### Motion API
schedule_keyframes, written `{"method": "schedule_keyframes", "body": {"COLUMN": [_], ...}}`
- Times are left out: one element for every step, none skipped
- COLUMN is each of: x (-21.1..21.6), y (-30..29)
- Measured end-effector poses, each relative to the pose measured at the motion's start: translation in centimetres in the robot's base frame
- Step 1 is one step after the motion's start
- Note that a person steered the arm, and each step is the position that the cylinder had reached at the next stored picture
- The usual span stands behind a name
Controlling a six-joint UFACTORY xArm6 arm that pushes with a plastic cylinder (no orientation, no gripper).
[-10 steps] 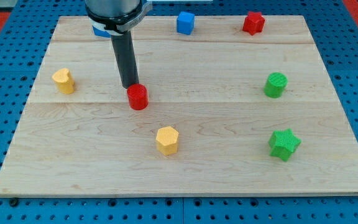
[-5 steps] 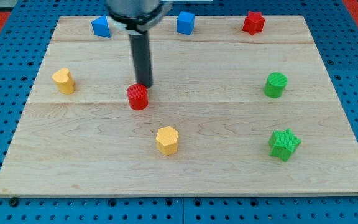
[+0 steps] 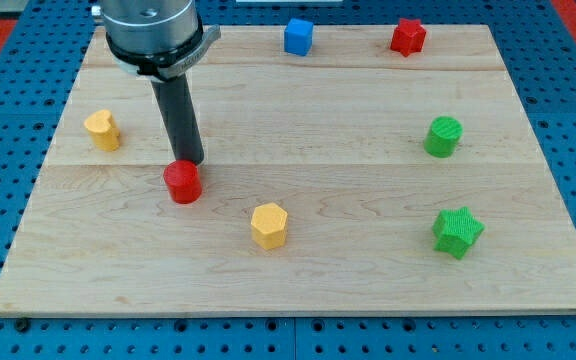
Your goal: Move red circle parallel to the yellow hexagon
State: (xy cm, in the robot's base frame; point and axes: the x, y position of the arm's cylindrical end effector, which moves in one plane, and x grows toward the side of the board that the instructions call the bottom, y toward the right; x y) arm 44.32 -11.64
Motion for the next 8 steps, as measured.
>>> {"method": "schedule_keyframes", "body": {"x": [0.0, 0.0, 0.3, 0.5, 0.5, 0.7, 0.9, 1.2], "y": [0.0, 0.6, 0.4, -0.1, 0.4, 2.4, 4.3, 4.4]}}
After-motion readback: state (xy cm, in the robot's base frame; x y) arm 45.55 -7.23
